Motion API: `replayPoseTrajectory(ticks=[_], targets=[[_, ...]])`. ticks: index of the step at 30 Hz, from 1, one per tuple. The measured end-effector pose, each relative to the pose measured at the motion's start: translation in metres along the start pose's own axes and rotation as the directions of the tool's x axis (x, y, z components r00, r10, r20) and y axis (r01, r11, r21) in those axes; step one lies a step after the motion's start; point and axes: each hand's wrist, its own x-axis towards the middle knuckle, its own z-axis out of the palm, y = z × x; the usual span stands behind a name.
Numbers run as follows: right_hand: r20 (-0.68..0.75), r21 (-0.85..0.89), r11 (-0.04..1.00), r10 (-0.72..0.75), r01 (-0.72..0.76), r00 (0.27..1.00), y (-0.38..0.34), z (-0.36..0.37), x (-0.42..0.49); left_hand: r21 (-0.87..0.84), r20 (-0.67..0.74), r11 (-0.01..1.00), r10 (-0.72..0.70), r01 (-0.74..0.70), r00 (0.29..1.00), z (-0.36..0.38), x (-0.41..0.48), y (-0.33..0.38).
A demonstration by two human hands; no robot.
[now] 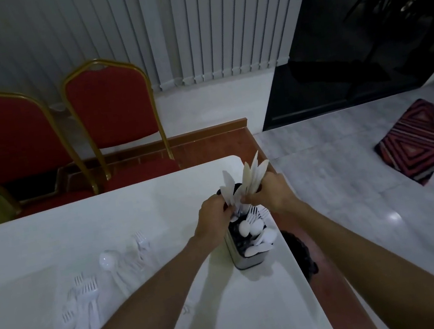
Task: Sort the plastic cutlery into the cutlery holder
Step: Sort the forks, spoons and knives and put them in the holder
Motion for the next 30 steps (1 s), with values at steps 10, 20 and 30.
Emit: replayPoseTrajectory(ticks=[10,20,30], targets=[[0.123,-0.109,0.994,-0.008,0.021,0.992,0.0,0.002,0.003,-0.092,0.125,0.987,0.141,-0.131,0.982,-0.01,-0.009,-0.011],[0.124,-0.078,0.997,0.007,0.002,0.992,0.003,-0.001,0.003,-0.08,0.178,0.981,0.186,-0.174,0.966,-0.013,-0.023,-0.028],[0.079,-0.066,0.998,-0.013,0.018,0.997,0.001,-0.003,-0.005,0.001,-0.064,0.957,0.288,-0.289,0.955,-0.006,-0.017,-0.024]])
